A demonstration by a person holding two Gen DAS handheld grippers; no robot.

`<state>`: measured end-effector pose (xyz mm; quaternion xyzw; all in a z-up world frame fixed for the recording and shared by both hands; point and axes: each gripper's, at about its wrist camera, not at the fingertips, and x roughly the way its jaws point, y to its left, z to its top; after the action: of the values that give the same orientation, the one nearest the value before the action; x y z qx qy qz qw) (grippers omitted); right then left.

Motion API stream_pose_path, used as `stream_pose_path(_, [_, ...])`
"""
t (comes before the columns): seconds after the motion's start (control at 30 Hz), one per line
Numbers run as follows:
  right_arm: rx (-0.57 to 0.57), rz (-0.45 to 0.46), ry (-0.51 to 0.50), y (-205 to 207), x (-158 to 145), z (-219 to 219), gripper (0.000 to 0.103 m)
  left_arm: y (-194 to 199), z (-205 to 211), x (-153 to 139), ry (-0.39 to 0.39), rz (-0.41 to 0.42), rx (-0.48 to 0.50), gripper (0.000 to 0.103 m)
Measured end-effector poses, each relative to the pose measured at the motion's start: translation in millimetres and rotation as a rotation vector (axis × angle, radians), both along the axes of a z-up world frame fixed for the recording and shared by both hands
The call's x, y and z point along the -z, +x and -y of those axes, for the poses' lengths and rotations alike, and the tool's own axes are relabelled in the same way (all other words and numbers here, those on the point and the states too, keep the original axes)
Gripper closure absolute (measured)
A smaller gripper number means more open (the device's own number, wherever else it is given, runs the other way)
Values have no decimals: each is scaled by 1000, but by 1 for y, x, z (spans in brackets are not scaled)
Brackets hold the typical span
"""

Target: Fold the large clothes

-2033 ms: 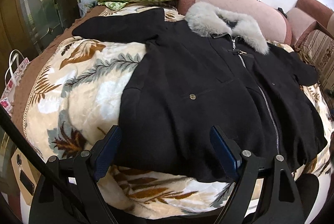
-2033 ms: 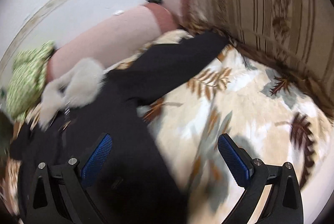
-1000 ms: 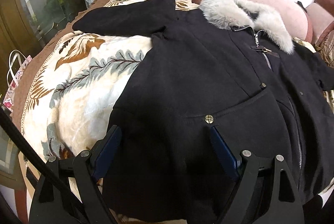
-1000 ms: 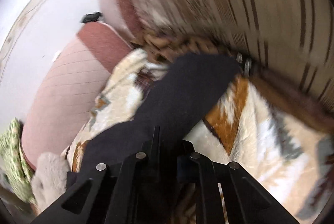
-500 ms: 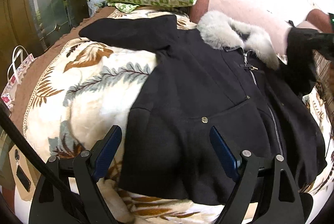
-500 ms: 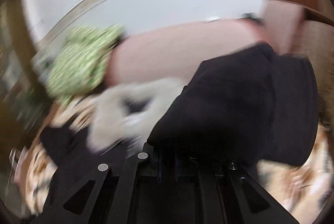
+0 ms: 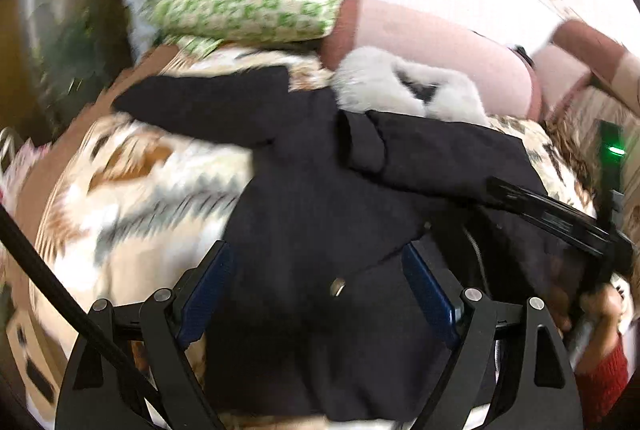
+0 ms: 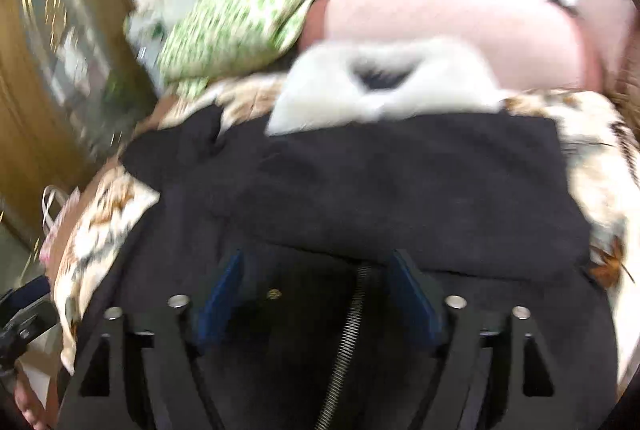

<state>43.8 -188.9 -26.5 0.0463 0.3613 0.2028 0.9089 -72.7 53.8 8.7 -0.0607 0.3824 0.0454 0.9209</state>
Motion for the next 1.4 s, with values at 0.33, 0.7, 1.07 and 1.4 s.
stream_pose_path(0.33, [238,88,207,-20,-22,90,17,160,28,38,65,-144,59,18])
stream_pose_path(0.7, [352,86,256,-17,-22,136,17,231,48,48,53,-201,34,97])
stream_pose_path(1.07, [340,78,193,-12,-17,123,17,217,28,75,128,-229,-80,40])
stream_pose_path(1.4, [342,106,187,-27,-28,119,17,143,0,87,-214,-240,6,24])
